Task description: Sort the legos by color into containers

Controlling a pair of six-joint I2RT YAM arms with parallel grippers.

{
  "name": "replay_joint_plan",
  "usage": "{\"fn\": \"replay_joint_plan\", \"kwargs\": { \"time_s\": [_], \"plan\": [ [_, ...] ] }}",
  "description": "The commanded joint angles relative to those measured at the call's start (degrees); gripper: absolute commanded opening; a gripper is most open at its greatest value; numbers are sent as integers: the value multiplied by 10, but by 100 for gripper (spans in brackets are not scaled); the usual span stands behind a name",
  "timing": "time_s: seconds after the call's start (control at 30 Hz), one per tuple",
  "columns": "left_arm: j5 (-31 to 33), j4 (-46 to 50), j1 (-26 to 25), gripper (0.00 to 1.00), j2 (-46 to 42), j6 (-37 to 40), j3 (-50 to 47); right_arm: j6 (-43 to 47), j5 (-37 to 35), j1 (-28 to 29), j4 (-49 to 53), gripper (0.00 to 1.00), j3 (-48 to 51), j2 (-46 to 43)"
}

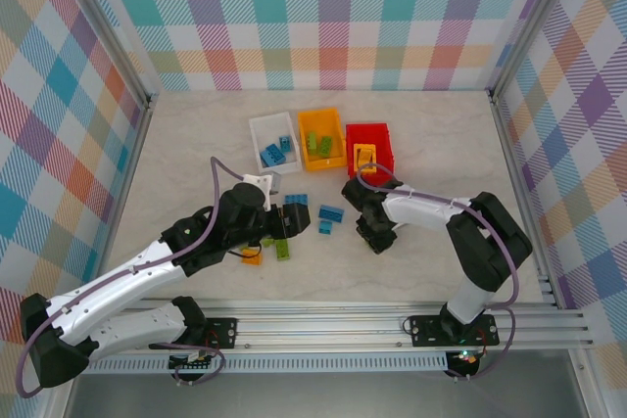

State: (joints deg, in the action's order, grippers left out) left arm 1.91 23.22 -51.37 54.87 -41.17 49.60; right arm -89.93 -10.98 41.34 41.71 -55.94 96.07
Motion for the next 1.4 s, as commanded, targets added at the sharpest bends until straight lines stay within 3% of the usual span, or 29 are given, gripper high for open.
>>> {"fn": "replay_joint_plan", "kwargs": {
  "time_s": [0.0,0.07,0.13,0.3,0.47,0.67,0.8,0.87,1.03,1.23,1.37],
  "plan": [
    [92,86,-7,62,-13,-25,33,119,-78,32,-8,25,-64,-22],
    [190,187,-7,63,-9,-72,58,229,-102,55,-6,25,-140,4],
    [232,223,-7,63,-7,-85,69,303,-117,61,26,25,-224,45],
    [231,197,-7,63,15,-75,88,436,-116,38,22,26,-358,134],
    [239,185,-7,64,55,-50,132,532,-69,-16,20,25,-502,246],
    [236,180,-7,64,87,-32,160,585,-33,-62,72,26,-693,380],
    [234,178,-7,64,91,-31,155,592,-11,-80,122,33,-810,456],
    [234,182,-7,64,92,-32,154,594,-3,-84,145,42,-859,483],
    [236,193,-7,64,89,-35,149,607,18,-82,135,59,-858,453],
    [242,240,-2,65,94,-63,155,621,23,-67,104,60,-799,344],
    [227,294,33,65,98,-100,154,629,10,-43,73,59,-724,252]
  ]
}}
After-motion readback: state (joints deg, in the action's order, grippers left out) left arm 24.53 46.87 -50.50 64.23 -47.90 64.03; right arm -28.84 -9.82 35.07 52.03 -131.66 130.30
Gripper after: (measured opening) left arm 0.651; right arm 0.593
